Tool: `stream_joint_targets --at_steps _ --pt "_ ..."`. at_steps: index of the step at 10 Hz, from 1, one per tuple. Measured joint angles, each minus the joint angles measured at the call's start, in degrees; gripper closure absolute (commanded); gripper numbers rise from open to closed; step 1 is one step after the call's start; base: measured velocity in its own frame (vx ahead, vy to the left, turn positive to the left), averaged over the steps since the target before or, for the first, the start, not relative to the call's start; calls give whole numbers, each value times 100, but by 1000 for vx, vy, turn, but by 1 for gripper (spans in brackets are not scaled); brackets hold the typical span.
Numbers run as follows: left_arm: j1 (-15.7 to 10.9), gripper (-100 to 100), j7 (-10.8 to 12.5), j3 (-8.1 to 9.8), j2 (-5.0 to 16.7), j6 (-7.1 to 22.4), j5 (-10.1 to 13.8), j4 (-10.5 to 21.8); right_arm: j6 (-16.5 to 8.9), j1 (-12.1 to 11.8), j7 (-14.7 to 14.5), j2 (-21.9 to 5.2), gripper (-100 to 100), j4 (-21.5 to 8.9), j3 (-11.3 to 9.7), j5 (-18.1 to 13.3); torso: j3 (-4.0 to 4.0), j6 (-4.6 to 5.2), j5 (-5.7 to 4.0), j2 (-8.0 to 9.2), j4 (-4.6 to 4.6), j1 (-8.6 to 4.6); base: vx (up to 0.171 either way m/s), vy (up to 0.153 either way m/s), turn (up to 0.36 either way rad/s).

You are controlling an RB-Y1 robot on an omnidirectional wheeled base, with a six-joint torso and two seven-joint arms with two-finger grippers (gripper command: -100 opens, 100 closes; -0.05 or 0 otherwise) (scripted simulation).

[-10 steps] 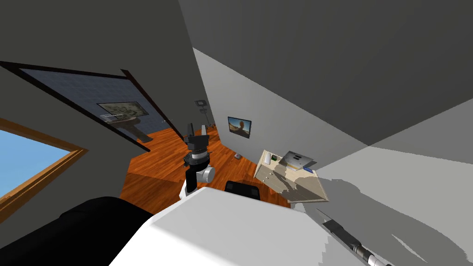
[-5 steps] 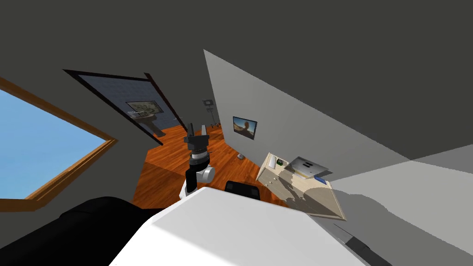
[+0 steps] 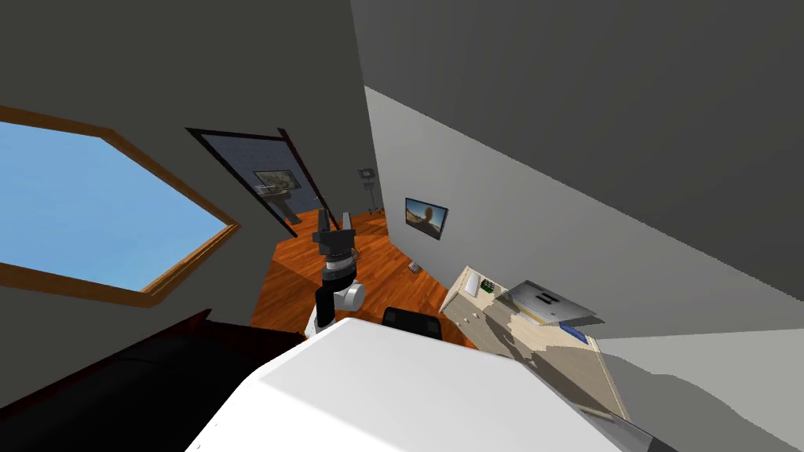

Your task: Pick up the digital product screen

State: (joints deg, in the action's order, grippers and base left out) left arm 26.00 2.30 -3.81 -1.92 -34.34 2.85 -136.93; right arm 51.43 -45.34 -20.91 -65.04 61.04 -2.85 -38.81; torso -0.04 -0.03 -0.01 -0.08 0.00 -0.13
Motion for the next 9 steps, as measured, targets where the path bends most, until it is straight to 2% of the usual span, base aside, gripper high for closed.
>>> stream_joint_targets --at_steps 1,3,4,5,8,9 --pt "0 0 0 0 0 0 0 0 85 -38 7 -198 -100 -95 -21 -88 -4 0 -1 -6 -1 -5 24 -46 107" --pt "0 0 0 0 0 0 0 0 336 85 -71 -475 -100 -571 -90 -201 -2 2 -1 -3 -1 -2 21 -42 303" --pt "0 0 0 0 0 0 0 0 425 42 -48 -685 -100 -672 -107 -267 -4 0 -2 -7 -1 -7 14 -50 136" --pt "1 0 0 1 0 0 0 0 510 171 -62 -761 -100 -917 -173 -335 -1 10 -5 -2 0 -6 7 -44 246" --pt "1 0 0 1 0 0 0 0 586 57 21 -1166 -100 -1016 -192 -421 1 5 -1 1 1 0 4 -38 149" --pt "1 0 0 1 0 0 0 0 656 108 0 -1211 -100 -1139 -213 -448 2 10 -3 3 1 2 1 -15 2"
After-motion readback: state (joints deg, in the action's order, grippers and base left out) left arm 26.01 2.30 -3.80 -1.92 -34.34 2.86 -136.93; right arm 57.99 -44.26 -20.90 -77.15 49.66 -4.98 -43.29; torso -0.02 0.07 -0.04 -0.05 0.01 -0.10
